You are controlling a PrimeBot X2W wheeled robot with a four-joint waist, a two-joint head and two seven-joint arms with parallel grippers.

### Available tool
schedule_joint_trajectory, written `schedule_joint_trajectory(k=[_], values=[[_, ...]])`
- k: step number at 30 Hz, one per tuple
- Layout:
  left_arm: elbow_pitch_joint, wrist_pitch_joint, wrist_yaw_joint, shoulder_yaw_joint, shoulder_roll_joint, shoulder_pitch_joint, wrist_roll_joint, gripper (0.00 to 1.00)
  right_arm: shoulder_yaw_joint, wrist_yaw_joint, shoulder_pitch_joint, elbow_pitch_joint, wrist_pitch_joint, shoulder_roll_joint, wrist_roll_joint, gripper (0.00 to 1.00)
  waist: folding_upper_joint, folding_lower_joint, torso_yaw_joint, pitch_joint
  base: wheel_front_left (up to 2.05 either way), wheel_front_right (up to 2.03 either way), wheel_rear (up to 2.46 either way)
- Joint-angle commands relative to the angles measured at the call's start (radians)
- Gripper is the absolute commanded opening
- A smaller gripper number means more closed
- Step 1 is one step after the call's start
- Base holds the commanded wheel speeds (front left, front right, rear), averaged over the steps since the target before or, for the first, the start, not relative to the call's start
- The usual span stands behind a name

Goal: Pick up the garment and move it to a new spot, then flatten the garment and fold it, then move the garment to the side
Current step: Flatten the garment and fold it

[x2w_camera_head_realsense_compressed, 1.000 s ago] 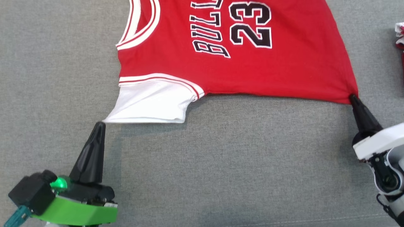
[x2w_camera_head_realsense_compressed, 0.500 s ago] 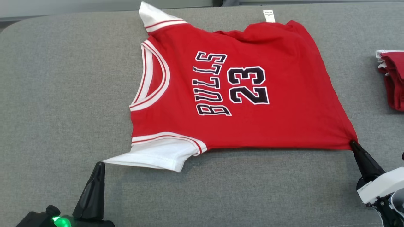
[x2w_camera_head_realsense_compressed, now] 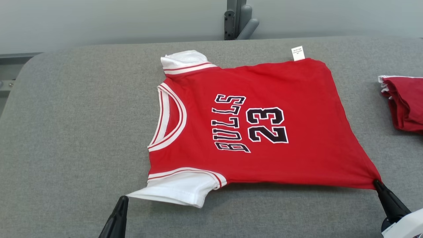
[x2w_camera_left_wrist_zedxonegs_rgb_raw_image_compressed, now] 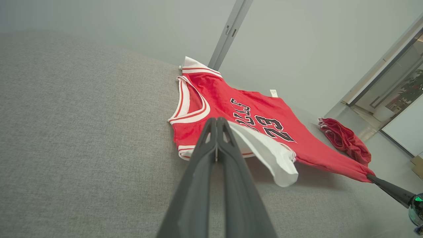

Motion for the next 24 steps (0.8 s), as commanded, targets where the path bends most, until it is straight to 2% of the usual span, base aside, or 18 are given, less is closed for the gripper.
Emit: schedule_joint_trajectory(k=[1, 10, 17, 24], values=[[-0.001, 0.000, 0.002, -0.004, 0.010, 0.020, -0.006, 0.00, -0.008, -0.001, 0.023, -0.004, -0.003, -0.006, -0.009, 0.00, -0.0001, 0.0001, 0.001, -0.028, 0.00, 0.00, 0.00], [0.016, 0.000, 0.002, -0.078, 0.038, 0.022, -0.072, 0.00, 0.007, 0.000, 0.063, -0.001, -0.003, -0.025, 0.004, 0.00, -0.0001, 0.0001, 0.011, -0.048, 0.00, 0.00, 0.00], [0.046, 0.000, 0.002, -0.152, 0.055, -0.111, -0.122, 0.00, 0.017, 0.000, -0.004, 0.008, 0.040, -0.025, 0.051, 0.00, -0.0001, 0.0001, 0.022, -0.011, 0.00, 0.00, 0.00], [0.086, 0.000, 0.002, -0.183, 0.038, -0.279, -0.160, 0.00, 0.009, 0.000, -0.116, 0.026, 0.088, 0.001, 0.095, 0.00, -0.0001, 0.0001, 0.020, 0.044, 0.00, 0.00, 0.00]])
